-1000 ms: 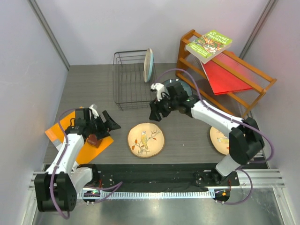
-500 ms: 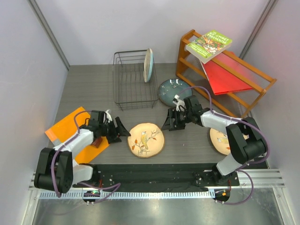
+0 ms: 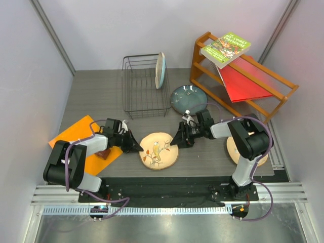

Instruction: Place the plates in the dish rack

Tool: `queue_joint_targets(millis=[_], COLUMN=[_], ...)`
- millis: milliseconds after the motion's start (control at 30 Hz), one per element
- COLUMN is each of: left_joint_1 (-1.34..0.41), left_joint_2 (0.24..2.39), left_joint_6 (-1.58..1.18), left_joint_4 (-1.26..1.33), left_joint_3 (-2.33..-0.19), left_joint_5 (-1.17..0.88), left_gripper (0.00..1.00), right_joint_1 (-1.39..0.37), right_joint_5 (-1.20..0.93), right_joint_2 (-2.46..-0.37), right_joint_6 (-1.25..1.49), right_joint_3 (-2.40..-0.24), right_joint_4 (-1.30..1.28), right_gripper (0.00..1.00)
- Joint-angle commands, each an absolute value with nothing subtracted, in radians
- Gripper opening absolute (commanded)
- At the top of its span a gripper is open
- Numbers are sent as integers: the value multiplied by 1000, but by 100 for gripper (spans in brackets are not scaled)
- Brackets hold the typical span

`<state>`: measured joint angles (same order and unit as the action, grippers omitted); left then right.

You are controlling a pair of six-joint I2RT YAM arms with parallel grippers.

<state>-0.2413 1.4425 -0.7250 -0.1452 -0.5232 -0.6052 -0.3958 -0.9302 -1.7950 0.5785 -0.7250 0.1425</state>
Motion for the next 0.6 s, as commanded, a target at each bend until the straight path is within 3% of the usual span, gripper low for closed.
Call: queue_joint_targets(millis=[0, 300, 433, 567], left_joint_1=[-244, -244, -245, -245], left_joint_2=[1439, 1408, 1431, 1440], left_joint_6=[-716, -745, -744, -741], left_joint_4=[-100, -29, -21, -14], left_joint_3=[-555, -508, -515, -522], left_joint_5=[-649, -684, -696, -693], left_gripper=[0, 0, 0, 0], right_joint_1=[-399, -416, -446, -457], right_joint_5=[-969, -1002, -999, -993], right_joint_2=[-1864, -1927, -1954, -1979], right_joint_6=[601, 624, 661, 693], right_joint_3=[-715, -722, -738, -755], right_joint_4=[231, 293, 347, 394], right_gripper=[65, 64, 55, 55])
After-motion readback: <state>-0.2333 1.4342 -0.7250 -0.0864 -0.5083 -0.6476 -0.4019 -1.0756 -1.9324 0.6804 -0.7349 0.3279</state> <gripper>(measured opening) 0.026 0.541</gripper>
